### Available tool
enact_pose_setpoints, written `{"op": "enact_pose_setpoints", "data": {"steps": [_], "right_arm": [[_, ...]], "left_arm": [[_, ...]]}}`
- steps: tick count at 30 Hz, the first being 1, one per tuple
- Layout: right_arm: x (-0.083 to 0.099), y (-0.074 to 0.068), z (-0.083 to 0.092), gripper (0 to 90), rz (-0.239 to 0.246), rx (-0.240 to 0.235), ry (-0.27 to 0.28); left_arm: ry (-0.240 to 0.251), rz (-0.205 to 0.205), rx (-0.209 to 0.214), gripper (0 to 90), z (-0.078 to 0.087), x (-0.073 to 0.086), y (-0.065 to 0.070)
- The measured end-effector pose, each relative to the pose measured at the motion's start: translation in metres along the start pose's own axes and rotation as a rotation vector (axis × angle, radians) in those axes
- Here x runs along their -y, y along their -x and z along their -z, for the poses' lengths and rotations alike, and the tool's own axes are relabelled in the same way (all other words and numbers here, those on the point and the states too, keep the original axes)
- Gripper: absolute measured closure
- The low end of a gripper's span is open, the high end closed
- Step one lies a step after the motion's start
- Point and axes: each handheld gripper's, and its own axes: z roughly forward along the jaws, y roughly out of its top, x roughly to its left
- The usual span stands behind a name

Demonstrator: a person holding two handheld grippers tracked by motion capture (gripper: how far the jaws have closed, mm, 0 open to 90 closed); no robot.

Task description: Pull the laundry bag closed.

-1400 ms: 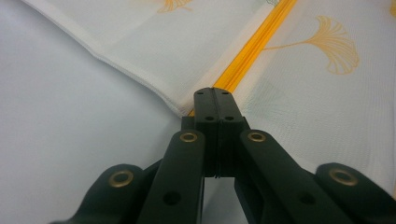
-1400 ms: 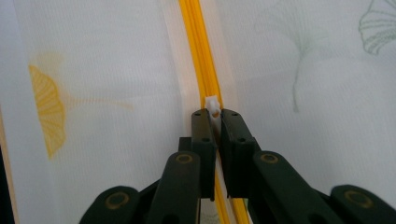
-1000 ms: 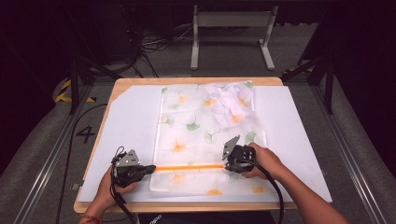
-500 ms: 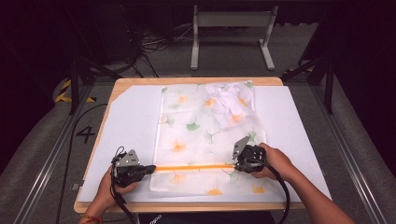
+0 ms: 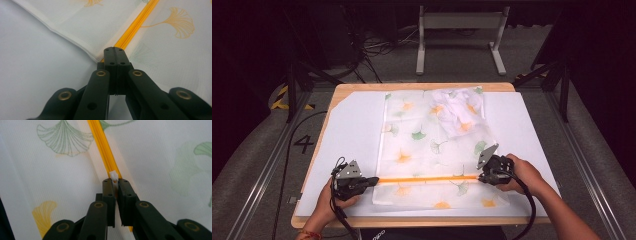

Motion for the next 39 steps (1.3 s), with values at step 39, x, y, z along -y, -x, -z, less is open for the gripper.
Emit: {"op": "enact_pose_setpoints", "data": {"steps": [39], "right_arm": [[0.058, 0.010, 0.018, 83.6, -0.142, 0.045, 0.115]], "left_arm": [[0.003, 0.002, 0.002, 90.0, 0.000, 0.000, 0.000]]}}
